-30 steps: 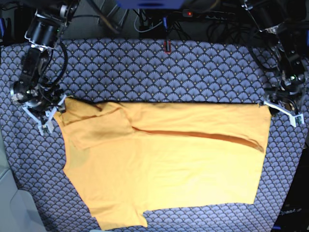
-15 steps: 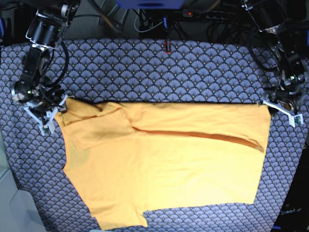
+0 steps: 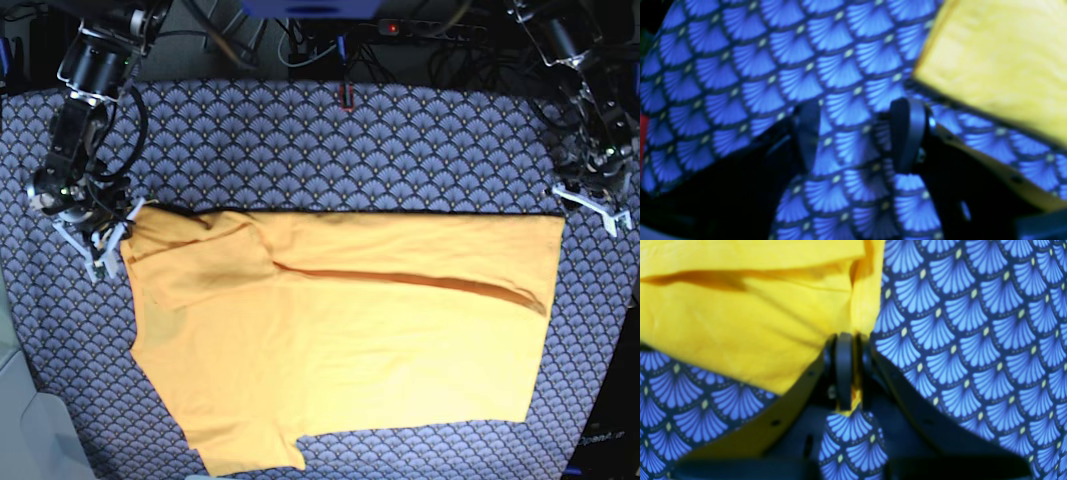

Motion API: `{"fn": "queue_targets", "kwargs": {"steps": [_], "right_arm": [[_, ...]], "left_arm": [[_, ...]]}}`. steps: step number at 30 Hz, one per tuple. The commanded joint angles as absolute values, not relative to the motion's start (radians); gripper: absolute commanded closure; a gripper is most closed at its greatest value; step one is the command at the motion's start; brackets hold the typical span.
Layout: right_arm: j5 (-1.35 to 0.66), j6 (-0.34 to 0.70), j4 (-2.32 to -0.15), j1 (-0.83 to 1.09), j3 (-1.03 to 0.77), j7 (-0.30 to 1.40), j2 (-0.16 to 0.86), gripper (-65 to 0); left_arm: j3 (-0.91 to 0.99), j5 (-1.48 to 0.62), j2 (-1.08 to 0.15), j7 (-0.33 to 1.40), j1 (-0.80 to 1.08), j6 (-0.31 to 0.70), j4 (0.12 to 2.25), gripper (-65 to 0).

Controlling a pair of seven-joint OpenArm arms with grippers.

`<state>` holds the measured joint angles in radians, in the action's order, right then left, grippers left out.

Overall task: Fold the T-shirt properly
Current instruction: 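Hold both grippers at the shoulder corners, adjusting the grip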

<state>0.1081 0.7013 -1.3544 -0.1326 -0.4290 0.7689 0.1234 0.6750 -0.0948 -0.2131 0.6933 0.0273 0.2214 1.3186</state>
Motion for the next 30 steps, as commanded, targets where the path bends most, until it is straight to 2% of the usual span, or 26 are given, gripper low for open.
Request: {"fn": "queue_targets", "kwargs": {"steps": [1,25,30], "right_arm": [[0.105,0.698,-1.369,-0.143,-0.429,0.765,0.130,0.0],[0.110,0.698,-1.369,-0.128,-0.427,0.768,0.127,0.0],[0.110,0.698,-1.369,-0.128,-0.427,0.768,0.127,0.0]], "left_arm": [[0.677,-0.101,-0.228,0.670,0.004,0.220,1.342,-33.2],[0.667,-0.101,-0.200,0.641,-0.114,0.222,1.216,-33.2],[0.611,-0.101,-0.199,0.562,-0.111,0.222,1.167,-33.2]]}}
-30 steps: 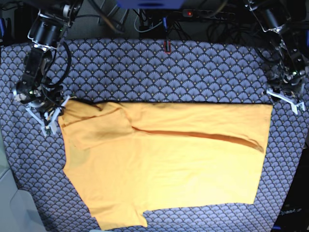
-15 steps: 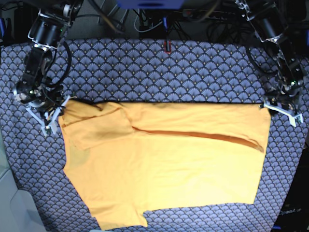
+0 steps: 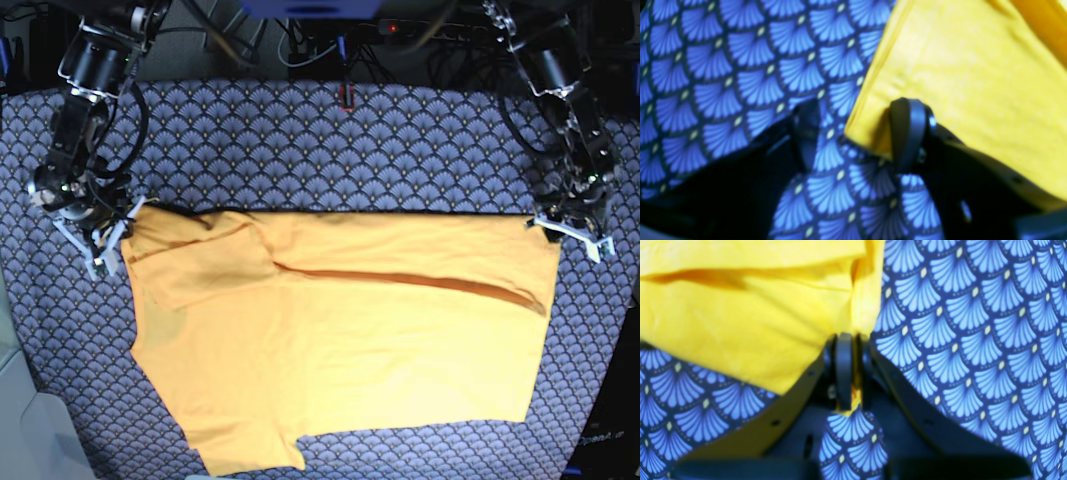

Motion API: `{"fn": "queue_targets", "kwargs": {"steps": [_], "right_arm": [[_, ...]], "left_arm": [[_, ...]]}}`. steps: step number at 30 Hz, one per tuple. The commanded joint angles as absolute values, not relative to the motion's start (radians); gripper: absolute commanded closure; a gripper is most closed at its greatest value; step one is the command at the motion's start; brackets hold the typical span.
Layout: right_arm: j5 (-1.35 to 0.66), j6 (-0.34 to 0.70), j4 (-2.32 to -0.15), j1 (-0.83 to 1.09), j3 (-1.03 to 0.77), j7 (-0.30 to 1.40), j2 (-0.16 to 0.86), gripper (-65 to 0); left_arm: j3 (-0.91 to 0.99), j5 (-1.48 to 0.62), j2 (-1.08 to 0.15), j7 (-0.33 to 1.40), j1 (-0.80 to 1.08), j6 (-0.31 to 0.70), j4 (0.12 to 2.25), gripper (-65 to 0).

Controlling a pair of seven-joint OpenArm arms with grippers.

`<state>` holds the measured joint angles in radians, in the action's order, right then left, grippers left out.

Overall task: Fold the T-shirt properly
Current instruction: 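Hold both grippers at the shoulder corners, adjusting the grip, then drag both shoulder corners away from the hem to flatten the shirt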

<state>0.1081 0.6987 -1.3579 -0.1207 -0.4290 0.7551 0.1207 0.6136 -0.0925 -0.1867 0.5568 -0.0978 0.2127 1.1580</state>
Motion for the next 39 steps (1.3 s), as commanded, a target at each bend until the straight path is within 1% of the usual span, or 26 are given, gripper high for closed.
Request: {"fn": "queue_targets", "kwargs": {"steps": [1,7,8,10,13,14,15,21,28,32,36,39], "right_arm": [[0.110,0.698,-1.369,-0.128,-0.427,0.769,0.127,0.0],[0.110,0.698,-1.369,-0.128,-0.427,0.769,0.127,0.0],[0.110,0.698,-1.369,-0.128,-0.427,0.769,0.127,0.0],[0.110,0.698,-1.369,-0.128,-0.427,0.769,0.127,0.0],[0.110,0.698,-1.369,-0.128,-0.427,0.769,0.127,0.0],[0.110,0.698,-1.369,-0.128,-0.427,0.769,0.127,0.0],[0.110,0.698,-1.369,-0.128,-0.427,0.769,0.127,0.0],[0.107,0.698,-1.392,-0.105,-0.427,0.769,0.127,0.0],[0.105,0.698,-1.506,-0.033,-0.427,0.773,0.127,0.0],[0.105,0.698,-1.554,0.005,-0.429,0.773,0.127,0.0],[0.105,0.698,-1.607,0.054,-0.430,0.769,0.127,0.0],[0.105,0.698,-1.638,0.082,-0.430,0.768,0.125,0.0]], "left_arm": [[0.607,-0.101,-0.199,0.558,-0.111,0.222,1.155,-33.2],[0.605,-0.101,-0.179,0.555,-0.107,0.222,1.147,-32.5],[0.605,-0.101,-0.179,0.556,-0.107,0.222,1.145,-30.4],[0.605,-0.101,-0.179,0.558,-0.107,0.222,1.136,-21.7],[0.607,-0.101,-0.179,0.559,-0.107,0.222,1.136,-4.7],[0.605,-0.101,-0.179,0.559,-0.105,0.222,1.136,-1.1],[0.605,-0.101,-0.179,0.559,-0.105,0.222,1.136,0.0],[0.607,-0.102,-0.179,0.559,-0.070,0.222,1.153,0.0],[0.605,-0.102,-0.180,0.561,0.002,0.222,1.283,0.0],[0.607,-0.102,-0.180,0.568,0.025,0.229,1.320,0.0],[0.619,-0.102,-0.186,0.659,0.035,0.341,1.345,0.0],[0.687,-0.096,-0.180,0.710,0.035,0.406,1.382,0.0]]}}
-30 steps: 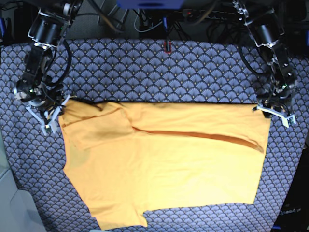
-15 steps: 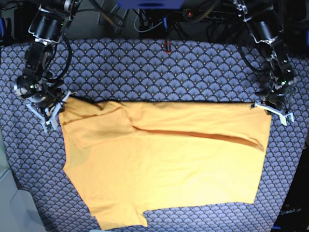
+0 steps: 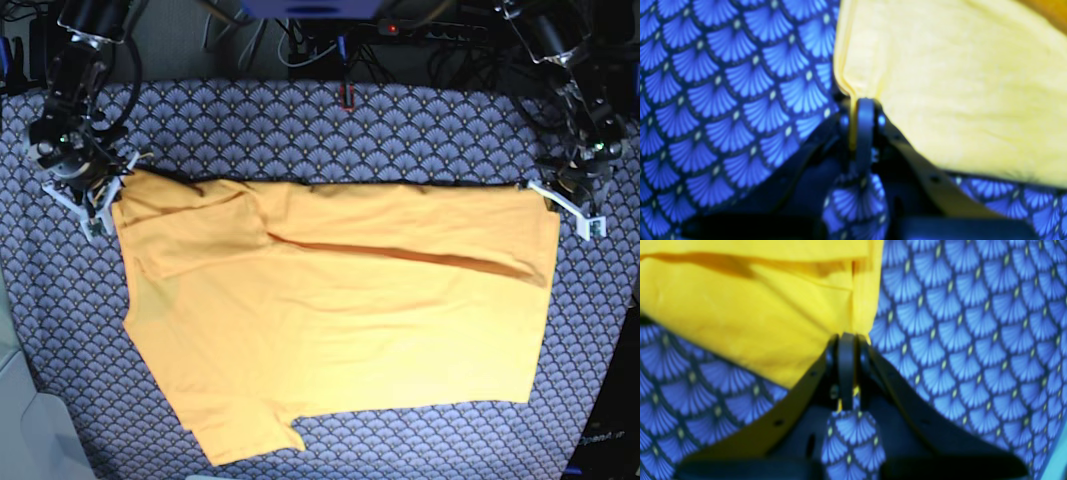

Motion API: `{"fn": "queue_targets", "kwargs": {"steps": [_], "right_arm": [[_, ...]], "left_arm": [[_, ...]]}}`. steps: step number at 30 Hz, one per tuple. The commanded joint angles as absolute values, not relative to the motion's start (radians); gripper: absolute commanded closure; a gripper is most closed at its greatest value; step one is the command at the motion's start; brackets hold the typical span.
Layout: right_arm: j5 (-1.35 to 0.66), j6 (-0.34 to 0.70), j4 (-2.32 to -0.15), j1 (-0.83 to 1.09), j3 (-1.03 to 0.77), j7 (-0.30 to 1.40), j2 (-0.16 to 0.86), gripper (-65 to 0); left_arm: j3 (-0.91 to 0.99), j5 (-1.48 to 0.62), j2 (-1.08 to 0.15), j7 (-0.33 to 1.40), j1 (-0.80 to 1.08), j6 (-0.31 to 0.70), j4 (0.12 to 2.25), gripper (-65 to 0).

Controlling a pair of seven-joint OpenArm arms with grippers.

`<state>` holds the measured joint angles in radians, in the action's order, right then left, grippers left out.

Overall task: Fold the T-shirt properly
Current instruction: 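Drag both shoulder corners away from the hem to flatten the shirt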

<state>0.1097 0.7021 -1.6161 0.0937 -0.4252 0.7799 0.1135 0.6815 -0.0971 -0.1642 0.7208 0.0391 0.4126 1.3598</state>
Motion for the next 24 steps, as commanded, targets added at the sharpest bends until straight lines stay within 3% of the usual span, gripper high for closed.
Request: {"fn": "queue_targets", "kwargs": {"steps": [1,7,24], "right_arm": [[0.105,0.698,-1.650,0.094,-0.430,0.768,0.125,0.0],[0.105,0.698,-1.707,0.151,-0.435,0.768,0.110,0.0],[0.105,0.698,-1.859,0.312,-0.435,0.765,0.087,0.0]], "left_arm": [[0.707,-0.094,-0.179,0.727,0.035,0.421,1.391,0.0],[0.745,-0.090,-0.186,0.769,0.045,0.483,1.402,0.0],[0.745,-0.090,-0.189,0.769,0.189,0.490,1.547,0.0]]}}
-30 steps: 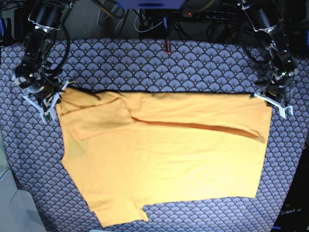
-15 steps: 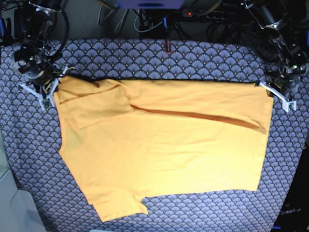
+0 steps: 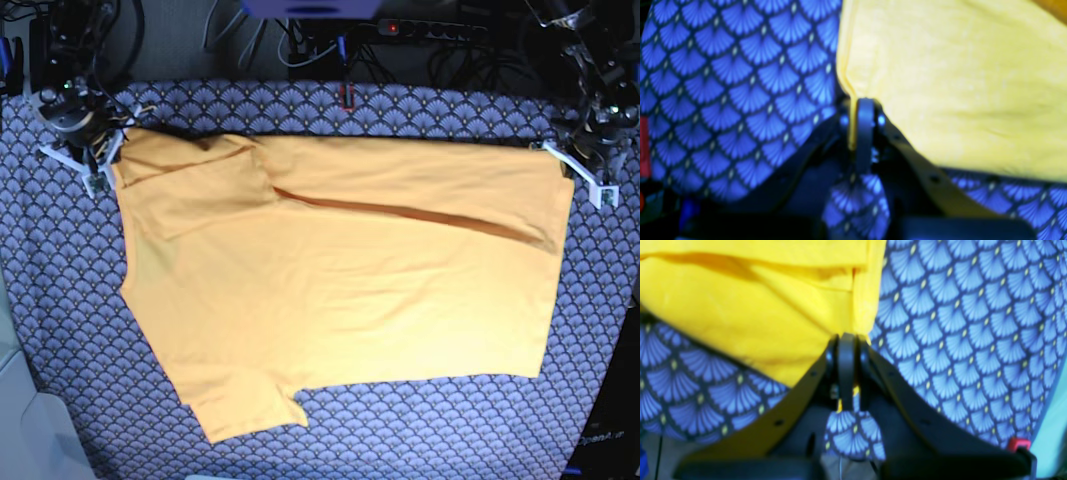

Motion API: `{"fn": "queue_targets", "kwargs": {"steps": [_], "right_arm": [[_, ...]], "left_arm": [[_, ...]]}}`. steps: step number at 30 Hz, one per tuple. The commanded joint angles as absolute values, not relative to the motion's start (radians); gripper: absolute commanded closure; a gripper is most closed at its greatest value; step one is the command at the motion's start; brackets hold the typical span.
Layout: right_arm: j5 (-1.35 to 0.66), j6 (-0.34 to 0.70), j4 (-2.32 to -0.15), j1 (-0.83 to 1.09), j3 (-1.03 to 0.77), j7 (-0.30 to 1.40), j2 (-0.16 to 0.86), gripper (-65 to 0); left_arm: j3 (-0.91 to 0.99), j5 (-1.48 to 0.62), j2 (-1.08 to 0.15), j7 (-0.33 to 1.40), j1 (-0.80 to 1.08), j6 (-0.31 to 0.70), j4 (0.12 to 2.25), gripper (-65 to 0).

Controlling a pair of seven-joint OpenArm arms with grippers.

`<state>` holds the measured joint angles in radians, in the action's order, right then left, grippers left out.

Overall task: Fold the T-shirt properly
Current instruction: 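Drag both shoulder corners away from the hem to flatten the shirt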

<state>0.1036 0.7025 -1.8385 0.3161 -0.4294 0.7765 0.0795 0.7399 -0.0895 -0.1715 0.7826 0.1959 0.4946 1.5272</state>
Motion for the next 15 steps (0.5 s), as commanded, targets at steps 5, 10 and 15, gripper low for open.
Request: {"fn": "queue_targets", "kwargs": {"steps": [5,10,15], "right_arm": [[0.105,0.698,-1.871,0.348,-0.435,0.762,0.087,0.0],[0.105,0.698,-1.871,0.412,-0.437,0.673,0.067,0.0],[0.105,0.698,-1.867,0.449,-0.478,0.601,0.030,0.0]], "left_arm": [[0.745,-0.091,-0.191,0.769,0.220,0.490,1.561,0.0],[0.745,-0.101,-0.217,0.769,0.251,0.492,1.561,0.0],[0.745,-0.101,-0.223,0.769,0.259,0.492,1.561,0.0]]}}
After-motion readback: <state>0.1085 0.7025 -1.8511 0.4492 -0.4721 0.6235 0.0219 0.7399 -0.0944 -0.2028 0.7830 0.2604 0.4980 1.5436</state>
